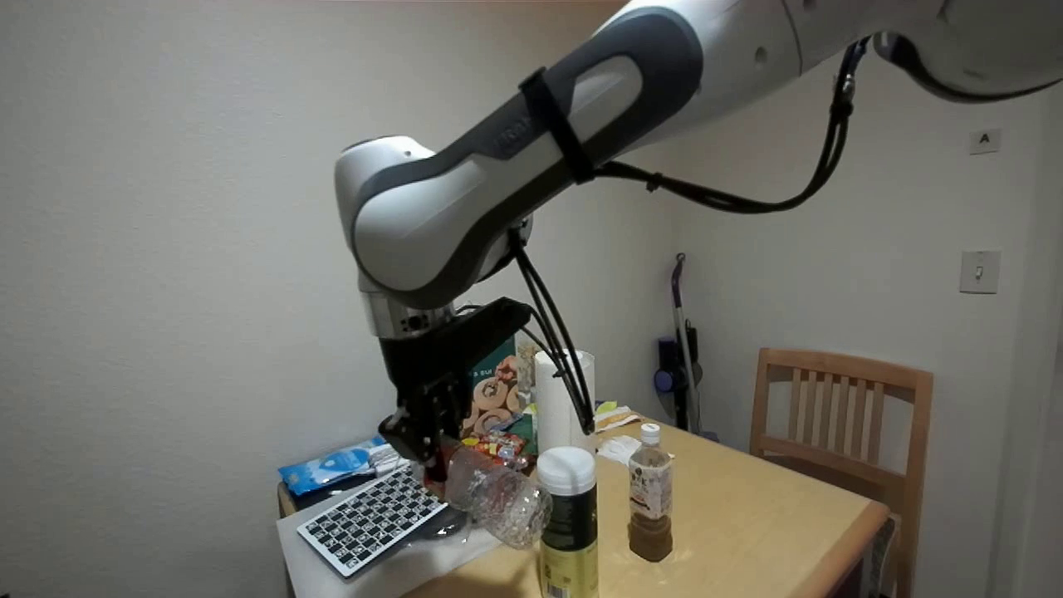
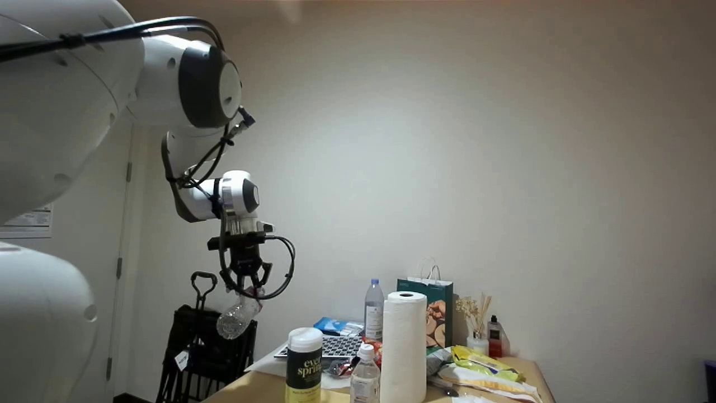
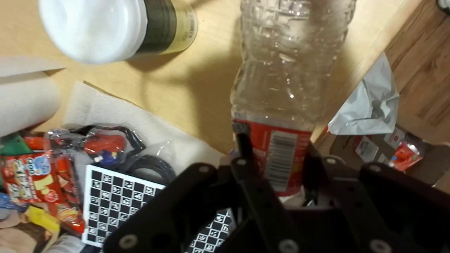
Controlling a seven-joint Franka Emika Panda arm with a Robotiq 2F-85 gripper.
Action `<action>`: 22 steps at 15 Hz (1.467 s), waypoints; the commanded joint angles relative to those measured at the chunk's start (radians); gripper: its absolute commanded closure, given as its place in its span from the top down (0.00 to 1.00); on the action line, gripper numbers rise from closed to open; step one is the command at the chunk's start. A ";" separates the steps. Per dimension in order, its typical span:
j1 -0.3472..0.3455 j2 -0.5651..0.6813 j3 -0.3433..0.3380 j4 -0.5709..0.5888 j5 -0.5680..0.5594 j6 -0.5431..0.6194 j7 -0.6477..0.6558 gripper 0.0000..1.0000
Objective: Pick up the bottle and put it up right on the table
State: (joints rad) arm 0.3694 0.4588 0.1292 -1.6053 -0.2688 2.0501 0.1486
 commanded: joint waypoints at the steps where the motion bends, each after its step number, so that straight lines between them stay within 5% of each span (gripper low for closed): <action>1: -0.004 -0.178 -0.030 -0.238 -0.040 0.128 0.191 0.09; 5: 0.002 -0.324 -0.053 -0.429 -0.120 0.171 0.443 0.09; 6: -0.021 -0.213 -0.024 -0.278 -0.073 0.122 0.328 0.09; 7: -0.024 -0.234 -0.021 -0.306 -0.080 0.123 0.346 0.34; 11: -0.022 -0.216 -0.019 -0.284 -0.079 0.122 0.346 0.34; 12: -0.021 -0.214 -0.019 -0.282 -0.079 0.122 0.346 0.09; 22: -0.083 -0.493 -0.038 -0.580 -0.191 -0.015 0.739 0.09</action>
State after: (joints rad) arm 0.3215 0.0871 0.0673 -2.0527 -0.4105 2.0773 0.7485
